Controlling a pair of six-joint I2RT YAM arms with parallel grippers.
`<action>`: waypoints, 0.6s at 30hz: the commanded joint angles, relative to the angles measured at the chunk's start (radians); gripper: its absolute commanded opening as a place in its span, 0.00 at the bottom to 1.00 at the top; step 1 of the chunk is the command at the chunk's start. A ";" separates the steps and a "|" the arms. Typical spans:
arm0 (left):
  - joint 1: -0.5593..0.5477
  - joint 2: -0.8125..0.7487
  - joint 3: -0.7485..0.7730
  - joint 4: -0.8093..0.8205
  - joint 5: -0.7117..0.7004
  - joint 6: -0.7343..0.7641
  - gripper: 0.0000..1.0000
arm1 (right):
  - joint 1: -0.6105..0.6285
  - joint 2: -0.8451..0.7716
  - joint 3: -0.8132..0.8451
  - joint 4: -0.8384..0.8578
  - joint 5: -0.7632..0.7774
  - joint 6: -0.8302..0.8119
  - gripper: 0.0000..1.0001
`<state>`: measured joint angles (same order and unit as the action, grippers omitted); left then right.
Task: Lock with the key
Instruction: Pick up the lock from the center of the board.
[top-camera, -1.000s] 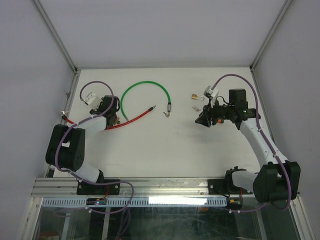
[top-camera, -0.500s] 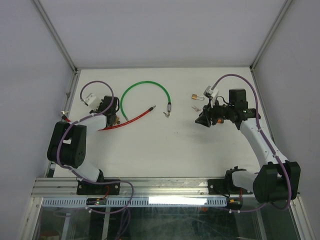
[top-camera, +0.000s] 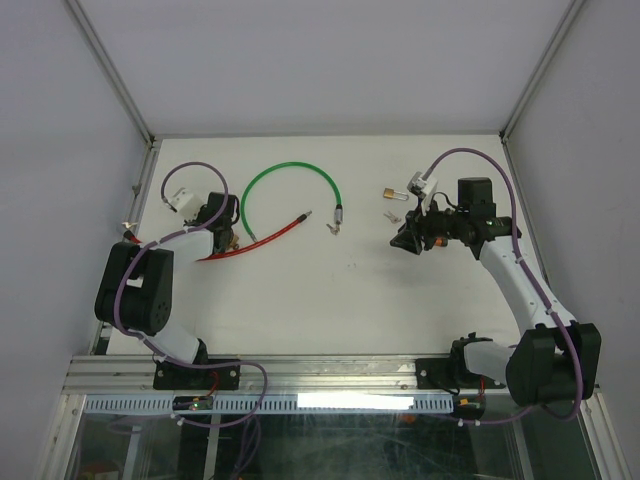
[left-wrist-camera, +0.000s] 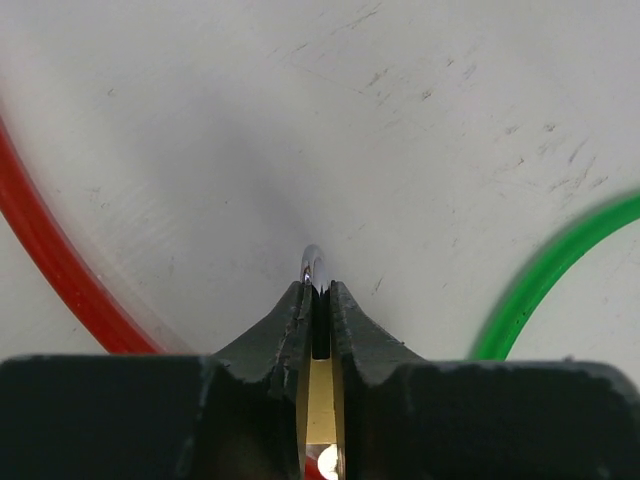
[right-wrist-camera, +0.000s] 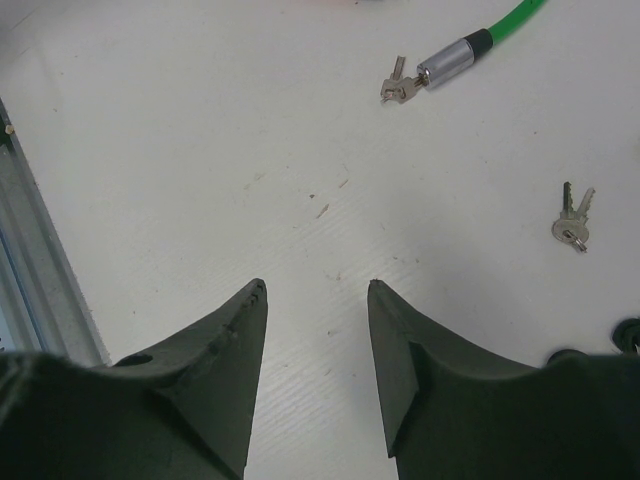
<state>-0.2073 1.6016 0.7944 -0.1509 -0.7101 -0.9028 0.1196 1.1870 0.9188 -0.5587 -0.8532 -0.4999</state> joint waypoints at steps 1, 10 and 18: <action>0.011 -0.003 0.037 0.003 -0.043 0.002 0.05 | -0.003 -0.012 0.005 0.026 -0.017 -0.017 0.48; 0.010 -0.075 0.039 -0.008 -0.008 0.072 0.00 | -0.003 -0.012 0.005 0.025 -0.023 -0.014 0.48; 0.009 -0.277 -0.056 0.109 0.134 0.168 0.00 | -0.003 -0.011 0.004 0.027 -0.034 -0.011 0.48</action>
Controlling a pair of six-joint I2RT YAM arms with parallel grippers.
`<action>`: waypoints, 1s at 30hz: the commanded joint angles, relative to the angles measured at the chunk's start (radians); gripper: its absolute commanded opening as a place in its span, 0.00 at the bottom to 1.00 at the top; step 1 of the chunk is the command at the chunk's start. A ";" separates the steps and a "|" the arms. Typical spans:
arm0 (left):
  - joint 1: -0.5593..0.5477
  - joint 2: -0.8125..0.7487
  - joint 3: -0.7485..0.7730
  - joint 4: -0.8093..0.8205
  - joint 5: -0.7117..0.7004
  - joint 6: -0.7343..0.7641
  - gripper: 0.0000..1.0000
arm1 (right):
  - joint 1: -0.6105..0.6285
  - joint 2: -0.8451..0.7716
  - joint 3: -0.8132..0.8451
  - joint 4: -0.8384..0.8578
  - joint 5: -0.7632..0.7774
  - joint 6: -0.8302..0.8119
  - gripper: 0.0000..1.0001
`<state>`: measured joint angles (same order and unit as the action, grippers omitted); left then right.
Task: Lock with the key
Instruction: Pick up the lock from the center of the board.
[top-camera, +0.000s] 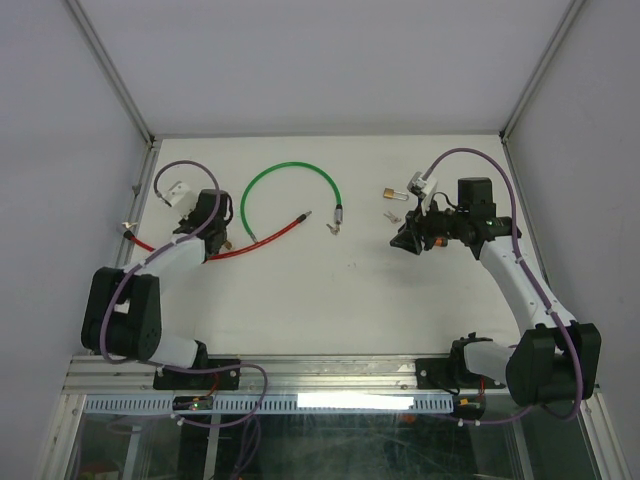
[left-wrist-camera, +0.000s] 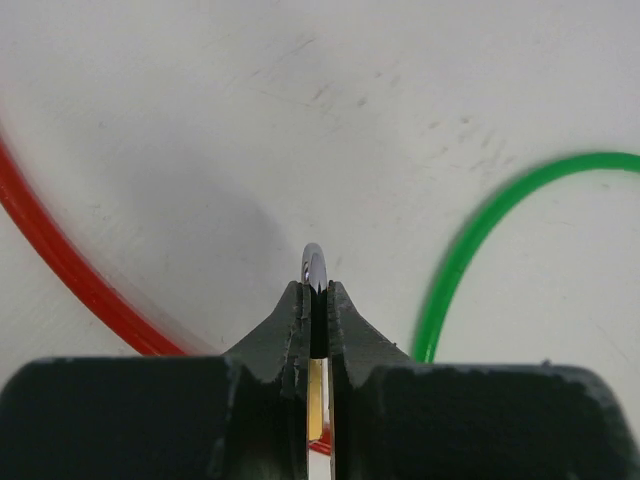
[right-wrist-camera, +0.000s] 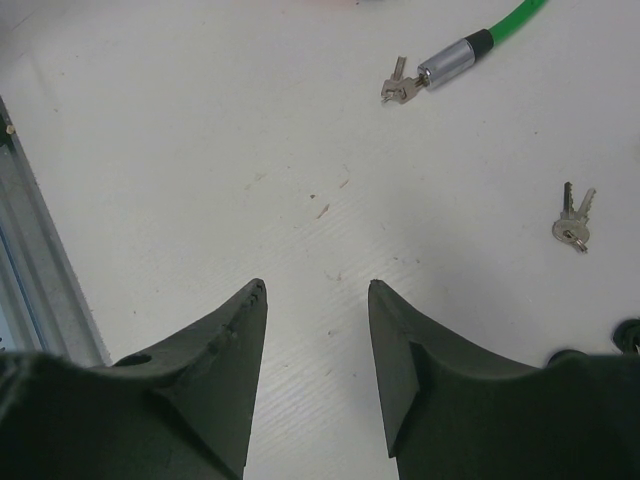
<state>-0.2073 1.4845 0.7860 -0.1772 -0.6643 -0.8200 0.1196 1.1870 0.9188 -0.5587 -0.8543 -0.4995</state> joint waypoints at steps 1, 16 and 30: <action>0.009 -0.203 -0.080 0.184 0.125 0.104 0.00 | -0.003 -0.011 0.005 0.026 -0.035 -0.011 0.48; -0.014 -0.557 -0.396 0.789 1.028 0.225 0.00 | -0.003 -0.036 0.001 0.011 -0.114 -0.036 0.48; -0.393 -0.429 -0.411 1.134 1.404 0.464 0.00 | 0.019 -0.156 -0.072 -0.001 -0.395 -0.226 0.59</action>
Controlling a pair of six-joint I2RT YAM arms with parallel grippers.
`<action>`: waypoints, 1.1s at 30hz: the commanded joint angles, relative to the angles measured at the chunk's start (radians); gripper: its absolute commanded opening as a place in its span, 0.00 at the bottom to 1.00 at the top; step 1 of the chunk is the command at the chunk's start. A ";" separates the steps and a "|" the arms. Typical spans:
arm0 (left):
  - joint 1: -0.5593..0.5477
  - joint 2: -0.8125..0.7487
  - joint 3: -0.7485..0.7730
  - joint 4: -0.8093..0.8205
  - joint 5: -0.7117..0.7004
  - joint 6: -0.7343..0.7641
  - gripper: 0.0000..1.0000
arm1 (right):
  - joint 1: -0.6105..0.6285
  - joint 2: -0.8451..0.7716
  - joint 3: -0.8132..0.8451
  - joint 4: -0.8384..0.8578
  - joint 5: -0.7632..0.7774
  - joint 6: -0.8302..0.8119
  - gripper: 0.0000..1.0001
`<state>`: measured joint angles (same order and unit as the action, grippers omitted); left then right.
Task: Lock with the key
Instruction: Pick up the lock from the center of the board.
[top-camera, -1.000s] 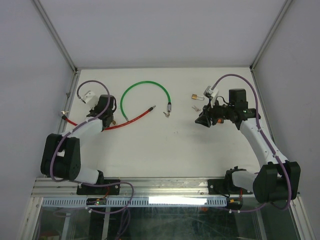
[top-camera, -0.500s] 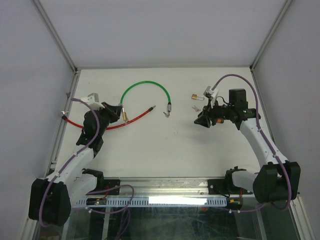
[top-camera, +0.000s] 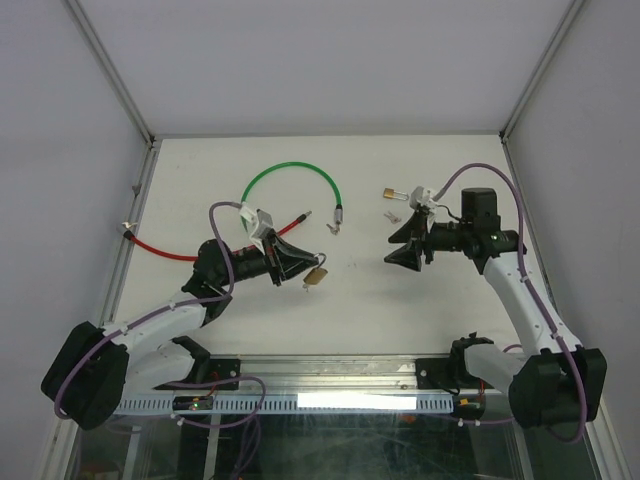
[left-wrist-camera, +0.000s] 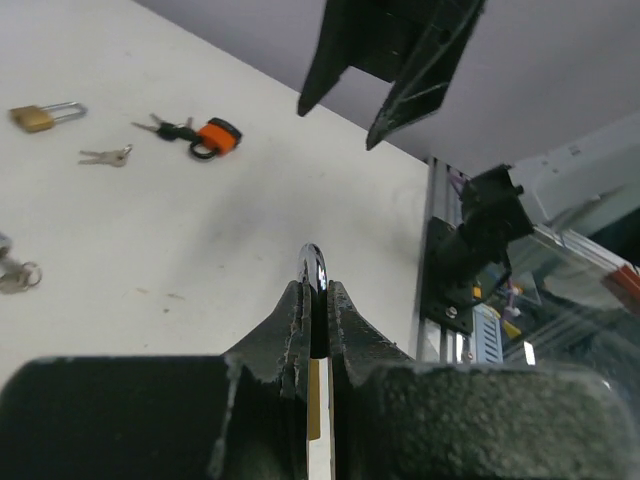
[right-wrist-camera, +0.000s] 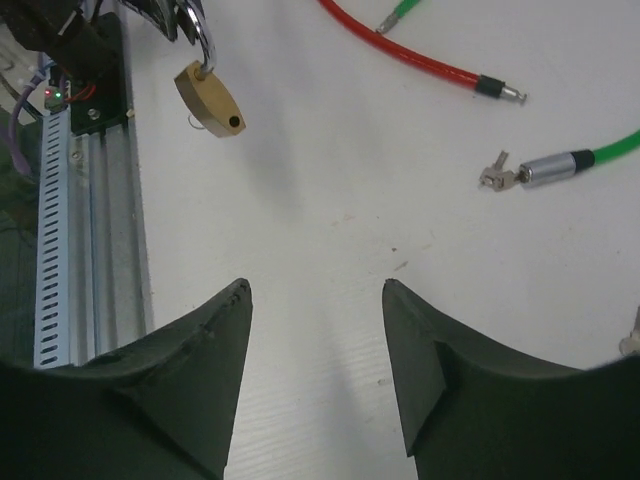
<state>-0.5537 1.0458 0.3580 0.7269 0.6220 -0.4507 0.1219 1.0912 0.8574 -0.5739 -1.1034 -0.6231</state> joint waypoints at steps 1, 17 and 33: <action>-0.066 0.017 0.014 0.253 0.121 0.102 0.00 | 0.025 -0.071 -0.015 0.014 -0.165 -0.117 0.63; -0.288 0.110 0.071 0.287 -0.002 0.308 0.00 | 0.222 -0.053 -0.094 0.162 -0.207 -0.114 0.90; -0.344 0.282 0.109 0.383 -0.069 0.295 0.00 | 0.264 -0.068 -0.160 0.290 -0.177 0.009 0.53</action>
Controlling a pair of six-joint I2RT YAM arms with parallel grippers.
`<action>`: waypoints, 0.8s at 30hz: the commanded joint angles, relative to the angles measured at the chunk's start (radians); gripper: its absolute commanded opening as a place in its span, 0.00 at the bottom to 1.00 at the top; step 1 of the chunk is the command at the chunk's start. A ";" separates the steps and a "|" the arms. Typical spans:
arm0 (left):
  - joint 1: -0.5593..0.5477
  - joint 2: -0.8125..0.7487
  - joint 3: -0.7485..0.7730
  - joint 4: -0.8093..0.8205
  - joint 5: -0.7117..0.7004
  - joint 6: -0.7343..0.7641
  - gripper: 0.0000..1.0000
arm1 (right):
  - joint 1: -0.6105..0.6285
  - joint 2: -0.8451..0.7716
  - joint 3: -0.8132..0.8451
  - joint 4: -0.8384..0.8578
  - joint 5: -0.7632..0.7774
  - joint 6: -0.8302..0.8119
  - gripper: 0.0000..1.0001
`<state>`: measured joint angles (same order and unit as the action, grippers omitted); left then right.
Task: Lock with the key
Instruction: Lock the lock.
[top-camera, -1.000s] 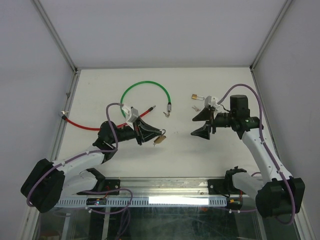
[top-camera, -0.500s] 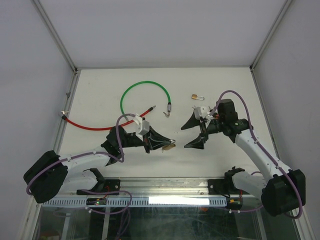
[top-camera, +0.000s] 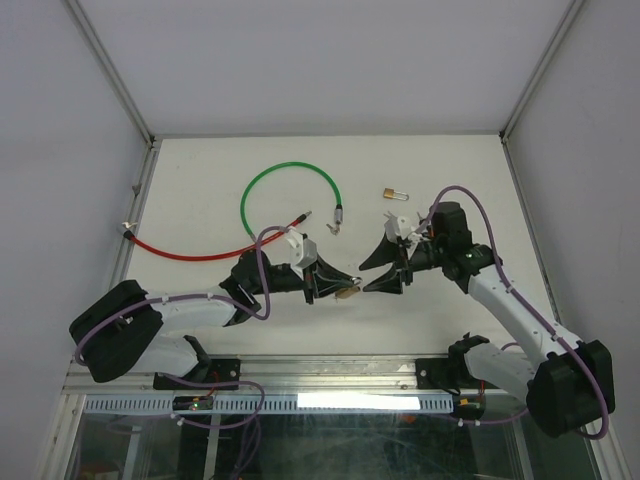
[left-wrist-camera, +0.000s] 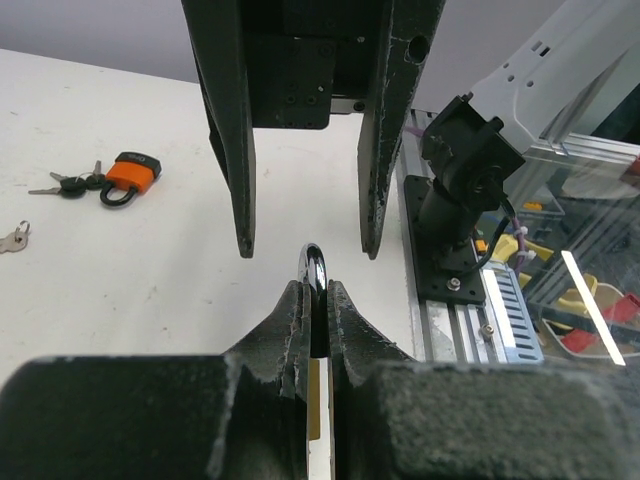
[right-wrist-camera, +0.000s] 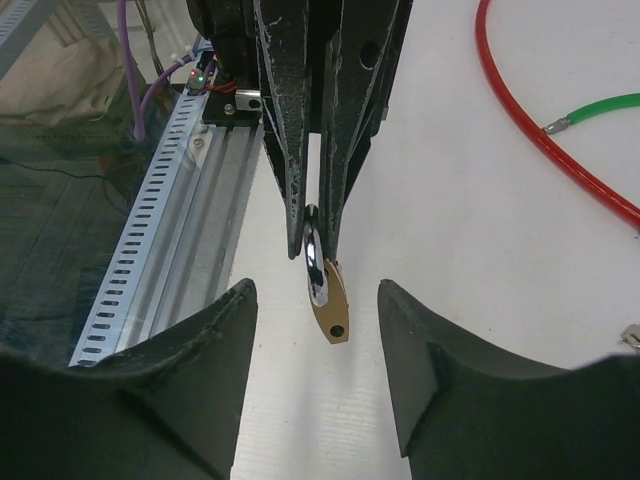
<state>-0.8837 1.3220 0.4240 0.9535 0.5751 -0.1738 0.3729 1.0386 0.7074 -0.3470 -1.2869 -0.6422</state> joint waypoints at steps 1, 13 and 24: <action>-0.015 0.013 0.041 0.166 -0.023 0.014 0.00 | 0.015 -0.014 -0.012 0.064 0.010 0.026 0.51; -0.017 0.030 0.041 0.185 -0.043 -0.003 0.00 | 0.049 0.002 -0.010 0.035 0.023 -0.011 0.22; -0.017 0.044 0.023 0.215 -0.104 -0.037 0.16 | 0.056 0.012 0.011 0.000 -0.003 -0.021 0.00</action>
<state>-0.8917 1.3746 0.4240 1.0195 0.5442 -0.2031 0.4122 1.0504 0.6899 -0.3424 -1.2350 -0.6594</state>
